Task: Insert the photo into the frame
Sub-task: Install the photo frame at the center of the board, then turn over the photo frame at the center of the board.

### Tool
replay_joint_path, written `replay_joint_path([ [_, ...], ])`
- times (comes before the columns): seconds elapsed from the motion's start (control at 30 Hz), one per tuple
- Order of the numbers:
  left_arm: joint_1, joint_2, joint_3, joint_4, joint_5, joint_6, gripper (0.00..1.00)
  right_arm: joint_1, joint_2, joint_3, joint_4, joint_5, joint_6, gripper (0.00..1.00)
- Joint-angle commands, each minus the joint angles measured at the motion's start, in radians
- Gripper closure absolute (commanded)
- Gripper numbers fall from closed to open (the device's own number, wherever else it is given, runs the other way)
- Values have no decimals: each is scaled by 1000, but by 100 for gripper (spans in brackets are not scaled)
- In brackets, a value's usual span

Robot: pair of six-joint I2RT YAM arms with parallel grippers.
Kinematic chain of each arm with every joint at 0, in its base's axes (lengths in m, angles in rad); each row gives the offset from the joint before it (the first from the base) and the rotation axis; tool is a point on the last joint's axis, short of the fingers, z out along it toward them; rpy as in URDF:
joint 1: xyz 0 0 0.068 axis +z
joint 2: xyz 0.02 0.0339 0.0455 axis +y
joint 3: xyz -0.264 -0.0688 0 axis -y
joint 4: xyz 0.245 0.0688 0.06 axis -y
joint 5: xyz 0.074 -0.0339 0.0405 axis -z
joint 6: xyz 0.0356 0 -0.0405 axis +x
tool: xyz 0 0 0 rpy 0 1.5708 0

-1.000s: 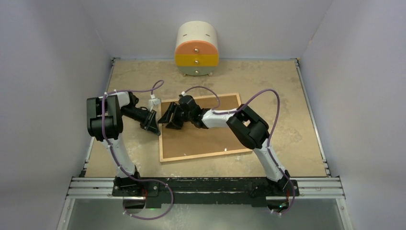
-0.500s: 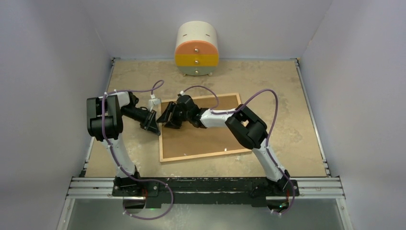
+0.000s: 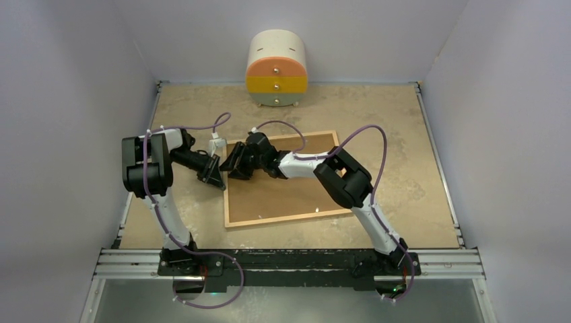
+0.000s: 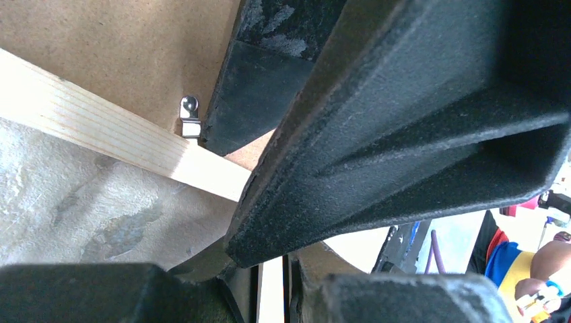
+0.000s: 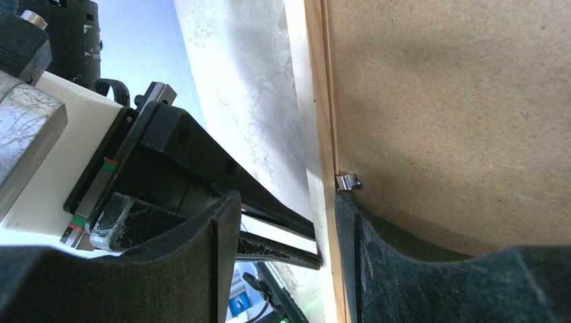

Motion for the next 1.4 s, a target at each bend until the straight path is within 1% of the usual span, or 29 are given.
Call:
replay_joint_path([
  [0.0, -20, -6, 8, 55, -25, 85, 84, 4, -3, 21, 12, 26, -1, 44],
  [0.1, -16, -27, 30, 21, -22, 102, 82, -1, -100, -63, 12, 4, -96, 42],
  [0.17, -10, -45, 49, -16, -20, 121, 80, -11, -186, -123, -21, -22, -235, 39],
  [0.23, -1, -71, 67, -51, -17, 144, 75, -17, -303, -193, -79, -39, -392, 33],
  [0.33, 10, -124, 78, -84, -21, 166, 69, -16, -425, -233, -293, -15, -715, 23],
  [0.37, 10, -141, 80, -90, -25, 167, 67, -9, -456, -244, -379, -2, -809, 20],
  [0.43, 10, -174, 82, -110, -32, 178, 64, 4, -513, -291, -495, -3, -958, 13],
  [0.47, 11, -192, 82, -120, -37, 184, 61, 13, -540, -321, -534, 8, -1016, 9],
  [0.5, 12, -214, 80, -123, -44, 187, 60, 22, -569, -354, -558, 25, -1068, 2],
  [0.6, 12, -285, 66, -123, -84, 192, 55, 62, -646, -445, -588, 108, -1186, 1],
  [0.63, 13, -307, 62, -134, -97, 207, 50, 79, -673, -478, -577, 137, -1219, 1],
  [0.67, 16, -331, 60, -150, -107, 230, 39, 101, -704, -510, -559, 166, -1251, 1],
  [0.7, 22, -356, 56, -166, -114, 253, 30, 124, -731, -538, -540, 190, -1269, 1],
  [0.73, 28, -383, 53, -177, -121, 265, 25, 144, -752, -560, -521, 216, -1309, 1],
  [0.8, 48, -454, 49, -169, -124, 268, 20, 178, -776, -586, -497, 243, -1340, 1],
  [0.87, 69, -513, 47, -121, -147, 214, 17, 194, -777, -592, -487, 234, -1360, 1],
  [0.93, 73, -559, 39, -46, -207, 120, 15, 206, -775, -602, -469, 220, -1391, 1],
  [1.1, 84, -624, 17, 25, -279, 34, 12, 255, -730, -596, -487, 277, -1453, 1],
  [1.27, 84, -636, 7, 41, -305, -35, 10, 298, -692, -585, -522, 358, -1490, 12],
  [1.37, 84, -635, 15, 62, -331, -65, 8, 320, -676, -582, -528, 409, -1497, 17],
])
